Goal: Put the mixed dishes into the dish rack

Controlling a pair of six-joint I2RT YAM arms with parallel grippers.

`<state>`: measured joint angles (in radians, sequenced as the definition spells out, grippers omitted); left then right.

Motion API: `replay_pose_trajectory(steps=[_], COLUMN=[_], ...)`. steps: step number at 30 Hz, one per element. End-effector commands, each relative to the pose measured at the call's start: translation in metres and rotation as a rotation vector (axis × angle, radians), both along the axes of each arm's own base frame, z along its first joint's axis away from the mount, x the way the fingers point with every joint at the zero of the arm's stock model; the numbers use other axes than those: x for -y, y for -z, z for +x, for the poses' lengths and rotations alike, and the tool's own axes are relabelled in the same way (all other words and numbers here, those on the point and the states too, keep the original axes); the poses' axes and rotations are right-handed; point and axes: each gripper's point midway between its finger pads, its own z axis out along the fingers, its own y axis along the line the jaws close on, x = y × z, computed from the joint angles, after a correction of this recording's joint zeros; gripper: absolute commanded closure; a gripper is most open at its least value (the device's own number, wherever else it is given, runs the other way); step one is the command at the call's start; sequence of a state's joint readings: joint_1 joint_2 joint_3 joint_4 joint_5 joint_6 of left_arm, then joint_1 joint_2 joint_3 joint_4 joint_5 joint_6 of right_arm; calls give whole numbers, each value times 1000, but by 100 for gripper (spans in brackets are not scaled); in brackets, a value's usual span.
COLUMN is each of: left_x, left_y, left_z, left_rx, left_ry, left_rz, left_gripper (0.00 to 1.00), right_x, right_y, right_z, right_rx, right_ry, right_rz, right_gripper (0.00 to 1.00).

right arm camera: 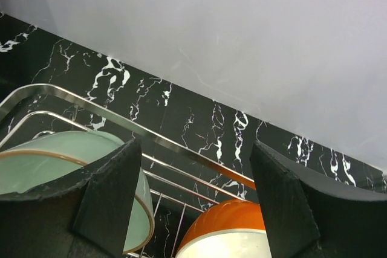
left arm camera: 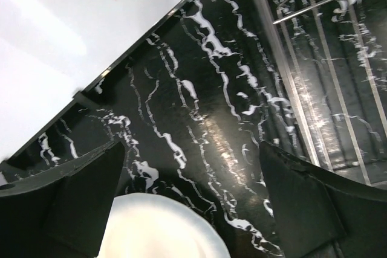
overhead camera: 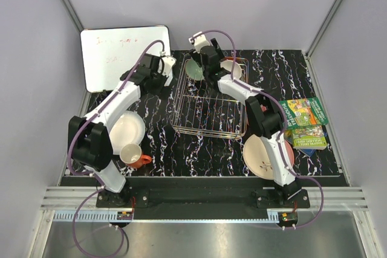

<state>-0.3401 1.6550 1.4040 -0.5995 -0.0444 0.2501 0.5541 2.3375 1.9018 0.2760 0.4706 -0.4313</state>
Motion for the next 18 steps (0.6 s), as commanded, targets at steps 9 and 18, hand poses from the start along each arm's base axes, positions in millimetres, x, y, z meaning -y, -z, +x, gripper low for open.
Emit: replay_pose_trajectory(steps=[9, 18], left_x=[28, 37], left_y=[-22, -8], left_z=[19, 29], left_rx=[75, 65], left_ry=[10, -6], left_rz=[-100, -121], left_gripper=[1, 1], right_x=[-1, -15], right_y=[-9, -37], right_z=[-17, -49], right_rx=[14, 40], right_ry=[-7, -81], right_rz=[-3, 67], right_gripper=[18, 18])
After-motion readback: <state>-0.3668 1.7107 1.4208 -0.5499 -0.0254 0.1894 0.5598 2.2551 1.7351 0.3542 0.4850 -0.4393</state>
